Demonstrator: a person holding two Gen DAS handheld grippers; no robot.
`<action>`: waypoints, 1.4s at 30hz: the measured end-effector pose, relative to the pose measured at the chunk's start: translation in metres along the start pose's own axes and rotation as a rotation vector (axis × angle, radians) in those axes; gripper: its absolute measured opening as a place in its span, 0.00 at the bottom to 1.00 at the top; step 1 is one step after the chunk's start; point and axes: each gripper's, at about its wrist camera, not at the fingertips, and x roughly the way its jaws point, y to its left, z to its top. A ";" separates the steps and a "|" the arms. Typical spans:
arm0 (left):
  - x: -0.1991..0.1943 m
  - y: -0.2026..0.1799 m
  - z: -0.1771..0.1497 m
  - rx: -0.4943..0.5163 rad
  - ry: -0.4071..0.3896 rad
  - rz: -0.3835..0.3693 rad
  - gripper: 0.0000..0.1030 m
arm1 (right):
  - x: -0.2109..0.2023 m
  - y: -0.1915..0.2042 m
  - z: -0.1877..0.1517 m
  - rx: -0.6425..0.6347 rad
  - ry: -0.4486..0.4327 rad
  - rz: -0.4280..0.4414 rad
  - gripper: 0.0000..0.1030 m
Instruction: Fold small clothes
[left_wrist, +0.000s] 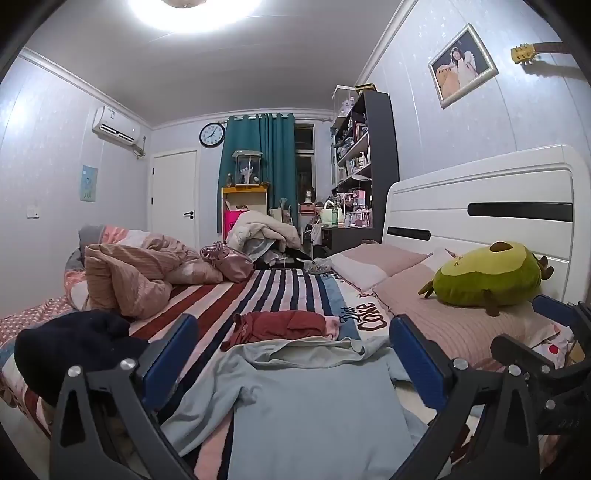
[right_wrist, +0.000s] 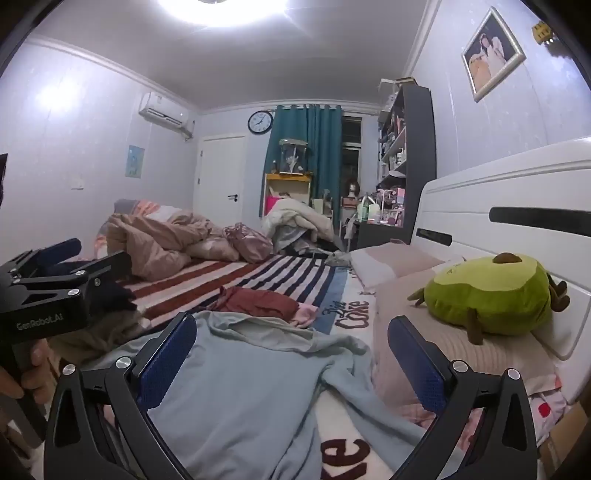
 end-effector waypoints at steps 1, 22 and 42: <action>0.000 0.000 0.000 -0.002 -0.002 -0.002 0.99 | 0.000 -0.001 0.000 0.014 0.005 0.009 1.00; 0.002 0.004 -0.006 -0.015 0.025 -0.005 0.99 | -0.014 -0.011 0.006 0.021 -0.012 0.002 1.00; 0.012 0.001 -0.010 0.002 0.047 -0.007 0.99 | -0.021 -0.006 0.011 0.034 -0.018 0.004 1.00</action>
